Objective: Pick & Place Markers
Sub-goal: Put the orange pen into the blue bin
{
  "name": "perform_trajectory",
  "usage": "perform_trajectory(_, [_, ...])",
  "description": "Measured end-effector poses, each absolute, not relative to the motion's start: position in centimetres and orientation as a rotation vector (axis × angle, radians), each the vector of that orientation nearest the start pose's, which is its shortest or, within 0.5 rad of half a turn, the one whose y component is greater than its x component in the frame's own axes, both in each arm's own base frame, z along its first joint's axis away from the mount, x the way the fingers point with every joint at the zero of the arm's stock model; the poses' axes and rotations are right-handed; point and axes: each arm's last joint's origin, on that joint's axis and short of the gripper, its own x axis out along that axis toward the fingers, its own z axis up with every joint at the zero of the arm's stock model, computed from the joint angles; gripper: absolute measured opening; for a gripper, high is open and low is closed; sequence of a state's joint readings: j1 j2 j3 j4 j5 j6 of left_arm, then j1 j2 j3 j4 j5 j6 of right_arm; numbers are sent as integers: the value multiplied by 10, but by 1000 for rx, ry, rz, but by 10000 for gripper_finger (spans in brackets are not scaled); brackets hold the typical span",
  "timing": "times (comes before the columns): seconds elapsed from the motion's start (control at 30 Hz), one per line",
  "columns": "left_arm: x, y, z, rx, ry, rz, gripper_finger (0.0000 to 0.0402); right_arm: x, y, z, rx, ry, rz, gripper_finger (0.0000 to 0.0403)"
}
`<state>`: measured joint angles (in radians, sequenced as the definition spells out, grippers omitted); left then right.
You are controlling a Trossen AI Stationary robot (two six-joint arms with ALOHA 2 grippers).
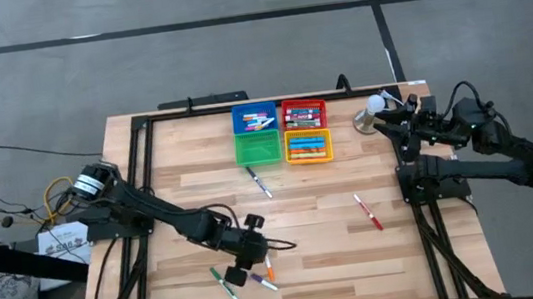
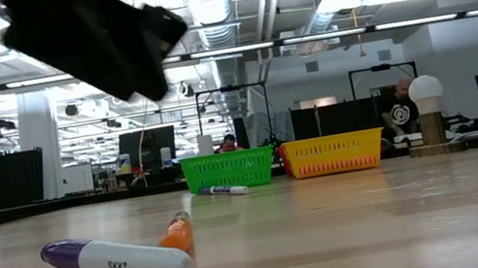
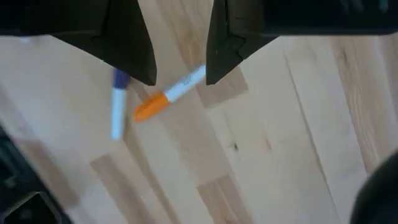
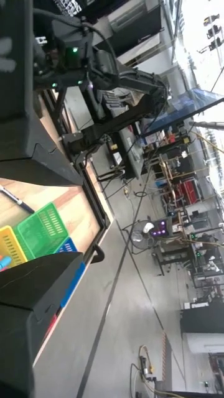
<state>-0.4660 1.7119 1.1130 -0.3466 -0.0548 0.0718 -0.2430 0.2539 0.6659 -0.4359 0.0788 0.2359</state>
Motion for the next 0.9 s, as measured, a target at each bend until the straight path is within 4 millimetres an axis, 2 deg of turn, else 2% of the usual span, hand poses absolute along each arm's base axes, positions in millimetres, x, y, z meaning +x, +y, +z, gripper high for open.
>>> perform_trajectory(0.23, [326, -159, 172, 401, 905, -463, 140, 59, -17, 320, 237, -9, -323, 170])
perform_trajectory(0.43, [331, -159, 166, 364, 898, -573, 140, 59, -17, 320, 238, -9, -324, 170])
perform_trajectory(0.73, [337, -155, 144, 535, 886, -728, 140, 59, -17, 320, 262, -13, -324, 170])
perform_trajectory(0.9, [344, -144, 142, 569, 860, -728, 140, 59, -17, 320, 263, -13, -324, 170])
